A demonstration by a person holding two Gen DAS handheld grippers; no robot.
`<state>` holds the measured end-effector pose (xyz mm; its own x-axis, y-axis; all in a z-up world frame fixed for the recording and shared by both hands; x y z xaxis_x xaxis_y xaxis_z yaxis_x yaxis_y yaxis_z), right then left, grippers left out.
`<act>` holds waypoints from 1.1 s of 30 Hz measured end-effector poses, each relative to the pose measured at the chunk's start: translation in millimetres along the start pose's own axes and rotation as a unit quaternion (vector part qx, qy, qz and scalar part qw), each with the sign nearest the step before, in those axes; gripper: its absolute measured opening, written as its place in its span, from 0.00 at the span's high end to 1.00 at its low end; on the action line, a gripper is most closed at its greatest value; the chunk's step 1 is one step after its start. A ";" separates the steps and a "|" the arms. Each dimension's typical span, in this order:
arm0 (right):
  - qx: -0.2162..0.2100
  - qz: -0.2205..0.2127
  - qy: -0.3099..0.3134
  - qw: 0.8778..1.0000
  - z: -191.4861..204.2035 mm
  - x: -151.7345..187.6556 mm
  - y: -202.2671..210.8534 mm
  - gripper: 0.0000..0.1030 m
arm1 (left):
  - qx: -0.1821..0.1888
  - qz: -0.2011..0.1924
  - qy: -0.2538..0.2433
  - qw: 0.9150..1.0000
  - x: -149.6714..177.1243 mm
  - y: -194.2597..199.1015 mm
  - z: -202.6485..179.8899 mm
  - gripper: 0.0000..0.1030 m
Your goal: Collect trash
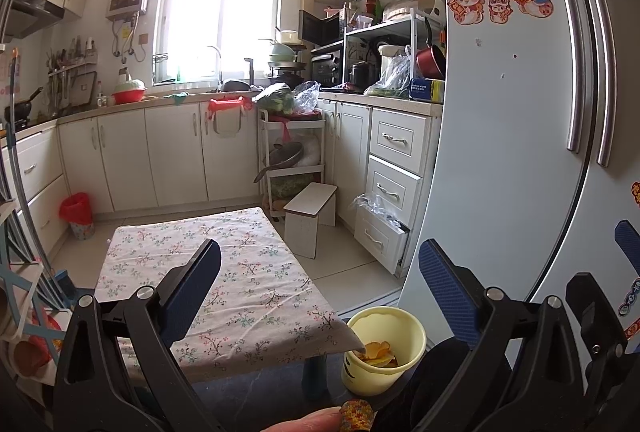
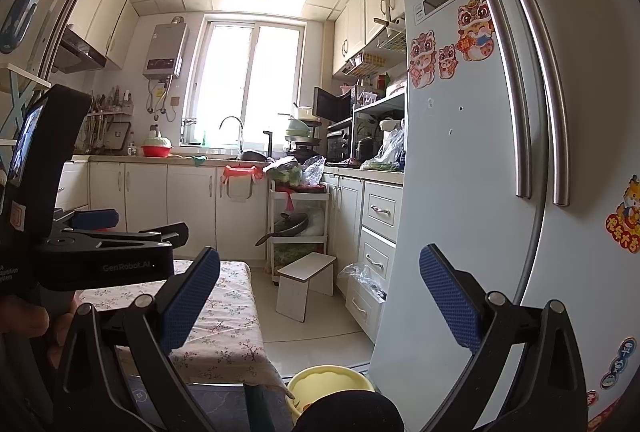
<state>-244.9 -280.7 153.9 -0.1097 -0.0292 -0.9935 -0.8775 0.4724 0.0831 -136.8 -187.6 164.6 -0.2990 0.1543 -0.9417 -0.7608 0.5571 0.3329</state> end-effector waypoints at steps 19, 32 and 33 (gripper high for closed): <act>-0.009 0.000 0.005 1.000 1.9 -0.4 -3.4 0.07 | -0.005 0.000 0.003 1.000 3.3 3.2 4.8 0.08; -0.012 -0.001 0.006 1.000 1.4 -0.4 -4.3 0.07 | -0.010 0.001 0.009 1.000 -0.5 2.0 6.7 0.08; -0.012 -0.001 0.007 1.000 1.5 -0.4 -4.3 0.07 | -0.011 0.000 0.010 1.000 -0.5 1.7 6.7 0.08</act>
<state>-240.3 -281.5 153.8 -0.1144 -0.0414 -0.9926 -0.8886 0.4510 0.0836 -134.1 -181.2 165.3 -0.3105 0.1392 -0.9403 -0.7727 0.5392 0.3350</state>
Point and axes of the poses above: each gripper's, at about its wrist camera, not at the fingertips, and y roughly against the way its jaws point, z to its left, x to its underside, the point moved 5 cm from there along -y, roughly the way its jaws point, and after that the axes turned 1 degree about y, right-handed, at the moved point
